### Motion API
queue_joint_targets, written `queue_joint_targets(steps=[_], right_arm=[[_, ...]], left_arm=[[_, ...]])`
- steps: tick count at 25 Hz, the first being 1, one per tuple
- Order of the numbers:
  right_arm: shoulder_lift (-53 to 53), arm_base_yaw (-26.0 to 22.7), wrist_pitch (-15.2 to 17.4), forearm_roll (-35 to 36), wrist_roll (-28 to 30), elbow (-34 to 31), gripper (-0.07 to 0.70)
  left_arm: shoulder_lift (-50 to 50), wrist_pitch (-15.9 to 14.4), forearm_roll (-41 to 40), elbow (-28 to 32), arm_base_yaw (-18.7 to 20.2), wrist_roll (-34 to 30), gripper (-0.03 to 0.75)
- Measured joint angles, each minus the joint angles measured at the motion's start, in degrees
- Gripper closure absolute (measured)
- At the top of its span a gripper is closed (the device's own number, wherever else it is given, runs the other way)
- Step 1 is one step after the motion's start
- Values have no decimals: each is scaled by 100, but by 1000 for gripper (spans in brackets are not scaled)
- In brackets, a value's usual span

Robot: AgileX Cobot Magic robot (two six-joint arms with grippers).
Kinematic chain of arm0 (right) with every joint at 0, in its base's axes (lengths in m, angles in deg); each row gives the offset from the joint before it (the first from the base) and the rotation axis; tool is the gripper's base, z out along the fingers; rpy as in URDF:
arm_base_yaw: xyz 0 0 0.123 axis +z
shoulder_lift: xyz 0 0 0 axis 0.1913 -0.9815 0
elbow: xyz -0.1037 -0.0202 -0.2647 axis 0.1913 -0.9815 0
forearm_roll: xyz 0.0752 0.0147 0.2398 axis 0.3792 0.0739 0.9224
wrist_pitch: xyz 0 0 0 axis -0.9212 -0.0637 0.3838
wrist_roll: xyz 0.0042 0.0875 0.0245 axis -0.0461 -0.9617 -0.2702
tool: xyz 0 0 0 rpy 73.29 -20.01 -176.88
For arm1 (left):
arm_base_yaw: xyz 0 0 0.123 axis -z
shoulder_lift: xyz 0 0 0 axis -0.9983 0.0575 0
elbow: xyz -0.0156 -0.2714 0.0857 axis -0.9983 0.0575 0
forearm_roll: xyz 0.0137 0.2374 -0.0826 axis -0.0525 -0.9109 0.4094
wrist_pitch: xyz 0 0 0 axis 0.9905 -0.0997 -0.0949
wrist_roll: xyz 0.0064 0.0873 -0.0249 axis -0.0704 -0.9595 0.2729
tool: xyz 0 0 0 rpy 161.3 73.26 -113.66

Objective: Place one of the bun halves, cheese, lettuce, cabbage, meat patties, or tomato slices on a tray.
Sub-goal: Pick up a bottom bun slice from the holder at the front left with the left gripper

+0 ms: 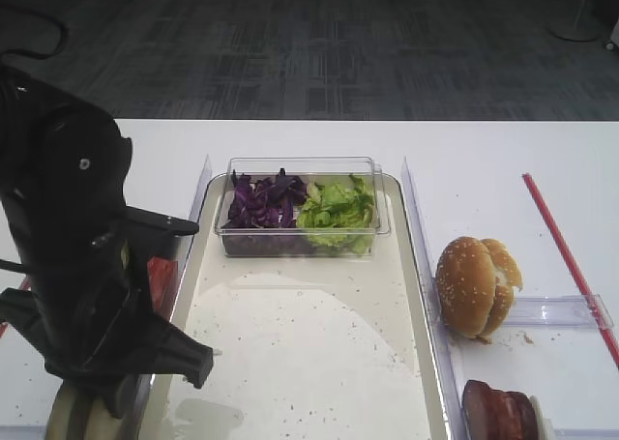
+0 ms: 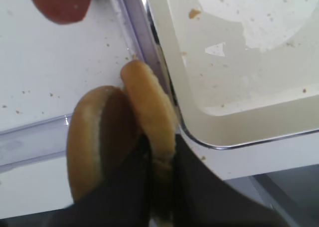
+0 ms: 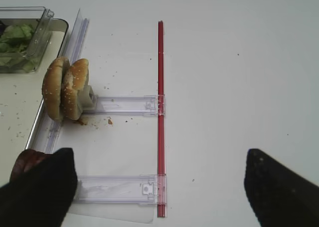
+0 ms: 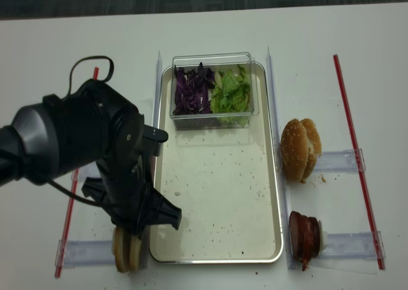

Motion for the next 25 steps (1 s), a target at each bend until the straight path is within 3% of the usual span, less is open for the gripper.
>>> queue_joint_targets(steps=[11,16,25], right_arm=[[0,0,0,0,0,0,-60],[0,0,0,0,-14,0,-60],[0,0,0,0,-14,0,-60]], left_arm=[[10,-834,30,-931,0,-11,671],[10,-882,30,-1315,0,-83,671],[10,-917,104,-1373,0,-609,671]])
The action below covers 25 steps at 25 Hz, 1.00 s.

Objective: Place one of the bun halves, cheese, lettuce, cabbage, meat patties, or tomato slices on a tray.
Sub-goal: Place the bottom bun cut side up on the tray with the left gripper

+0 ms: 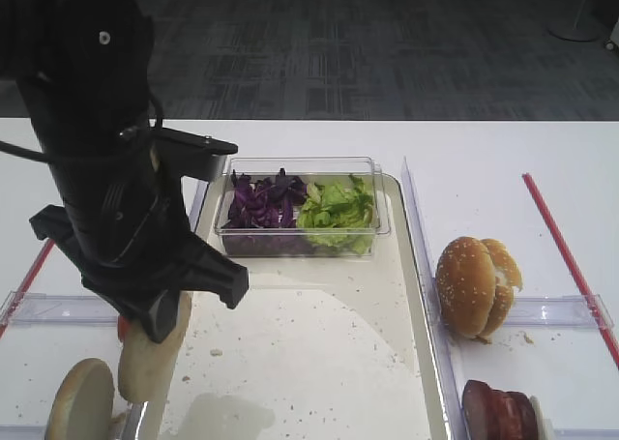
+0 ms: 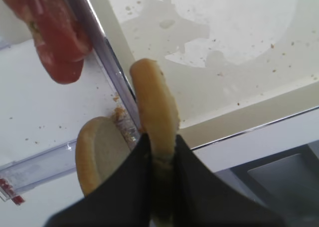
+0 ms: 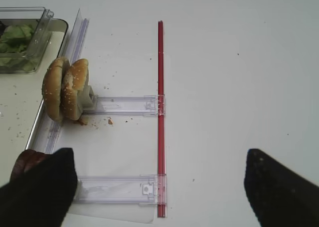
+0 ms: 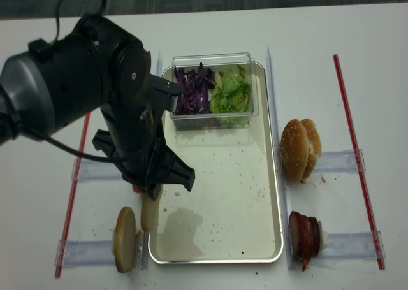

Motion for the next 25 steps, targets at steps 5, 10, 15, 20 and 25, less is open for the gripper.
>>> queue_joint_targets(steps=[5,10,15,20,25], right_arm=[[0,0,0,0,0,0,-60],[0,0,0,0,0,0,-60],[0,0,0,0,0,0,-60],[0,0,0,0,0,0,-60],[0,0,0,0,0,0,-60]], left_arm=[[0,251,592,0,0,-742,671],[0,549,1641,0,-229,-1675,672],[61,530,3055,0,-918,-2883,672],[409,127,4380,0,-1456,-4166,672],[943,101,5009,-3,-1703,-5018,672]])
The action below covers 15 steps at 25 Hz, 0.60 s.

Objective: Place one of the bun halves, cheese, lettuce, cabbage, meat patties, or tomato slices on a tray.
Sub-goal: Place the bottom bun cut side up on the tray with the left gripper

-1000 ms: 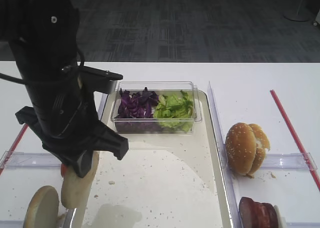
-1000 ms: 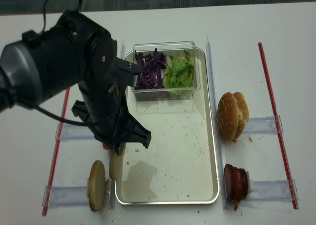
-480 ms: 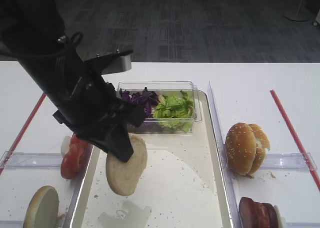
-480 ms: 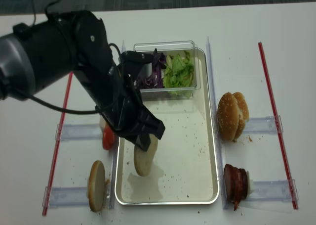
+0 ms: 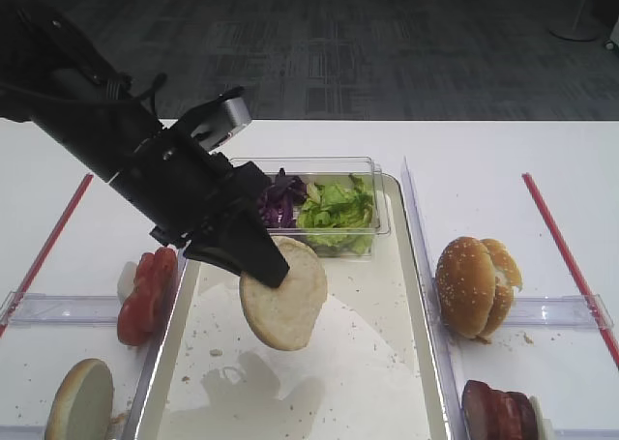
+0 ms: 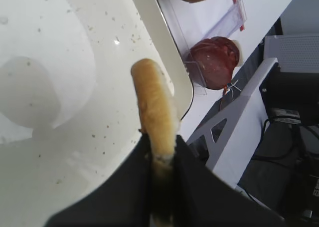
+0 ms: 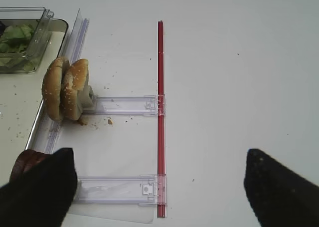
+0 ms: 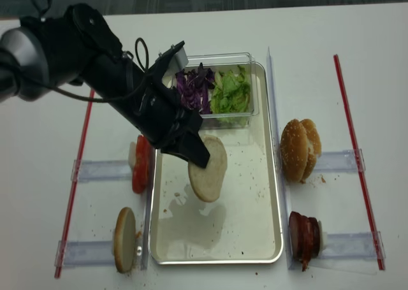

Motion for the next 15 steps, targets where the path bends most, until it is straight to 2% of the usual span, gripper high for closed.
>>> queue_joint_targets(steps=[5,15], right_arm=[[0,0,0,0,0,0,-60],[0,0,0,0,0,0,-60]], left_arm=[[355,19,192,-10,-86,-473,673],[938,46,266,-10,-120,-827,673]])
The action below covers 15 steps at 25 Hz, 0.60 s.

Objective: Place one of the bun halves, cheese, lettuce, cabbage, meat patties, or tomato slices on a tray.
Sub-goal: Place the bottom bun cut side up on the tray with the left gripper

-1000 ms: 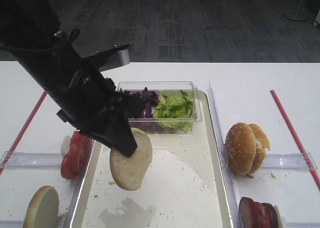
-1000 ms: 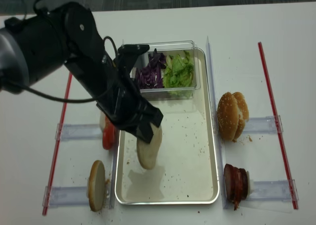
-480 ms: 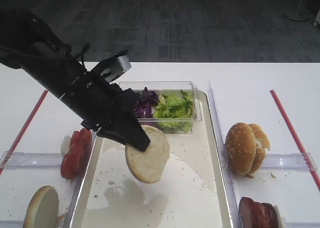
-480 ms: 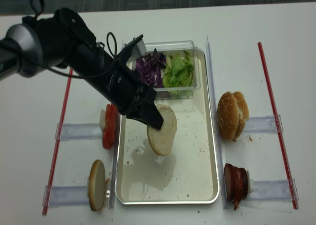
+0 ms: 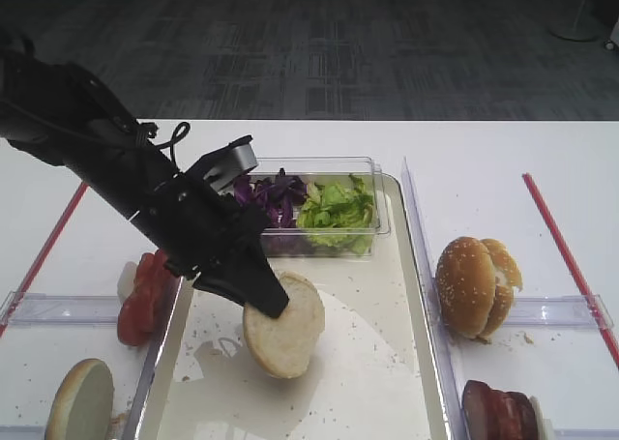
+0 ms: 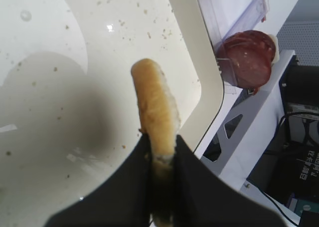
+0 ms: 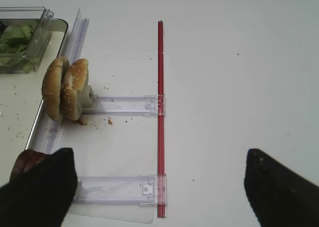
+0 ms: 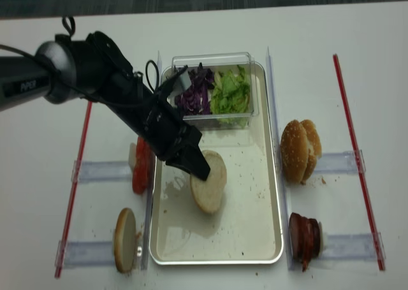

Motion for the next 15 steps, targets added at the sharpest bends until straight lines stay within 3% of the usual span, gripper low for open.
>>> queue_joint_targets(steps=[15], right_arm=[[0,0,0,0,0,0,-60]], left_arm=[[516,42,269,-12,0,-256,673]])
